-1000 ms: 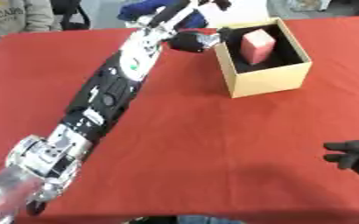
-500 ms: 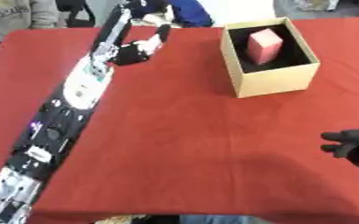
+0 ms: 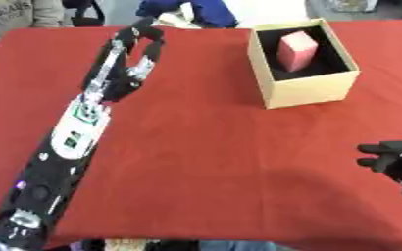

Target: Pick up objects on the table and place them in the box.

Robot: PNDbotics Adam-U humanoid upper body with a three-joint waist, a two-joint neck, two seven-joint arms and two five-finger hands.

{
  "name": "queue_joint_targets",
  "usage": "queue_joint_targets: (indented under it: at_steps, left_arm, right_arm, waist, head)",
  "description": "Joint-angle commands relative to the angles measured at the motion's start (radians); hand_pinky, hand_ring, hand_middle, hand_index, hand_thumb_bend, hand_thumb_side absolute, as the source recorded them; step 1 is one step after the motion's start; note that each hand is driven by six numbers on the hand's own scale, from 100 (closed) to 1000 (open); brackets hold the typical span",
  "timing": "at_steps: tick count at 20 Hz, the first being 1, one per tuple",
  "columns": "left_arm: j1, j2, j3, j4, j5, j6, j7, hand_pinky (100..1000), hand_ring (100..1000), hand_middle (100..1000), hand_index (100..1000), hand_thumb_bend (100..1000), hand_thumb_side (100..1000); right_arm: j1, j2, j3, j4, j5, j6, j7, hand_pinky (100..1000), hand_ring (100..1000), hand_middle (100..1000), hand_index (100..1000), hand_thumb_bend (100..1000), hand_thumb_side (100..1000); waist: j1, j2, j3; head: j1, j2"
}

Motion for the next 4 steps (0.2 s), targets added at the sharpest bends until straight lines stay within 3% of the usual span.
queue_joint_targets:
  at_steps: [1,4]
  left_arm:
    - [0.042,-0.006,0.043,-0.068,0.053,0.050,-0.017,1000,1000,593,757,233,782]
    - [0.078,-0.022,0.072,-0.103,0.106,0.103,-0.025,1000,1000,590,756,234,793]
  right_arm:
    - [-0.003,-0.004,-0.006,-0.017,0.009,-0.001,-0.003,846,893,571,825,100,632]
    - [0.001,-0.004,-0.006,-0.015,0.011,-0.002,-0.004,845,893,571,825,100,632]
  waist:
    - [-0.005,-0.016,0.005]
    - [-0.006,-0.018,0.009]
  head:
    - [-0.006,0.005]
    - [-0.009,0.005]
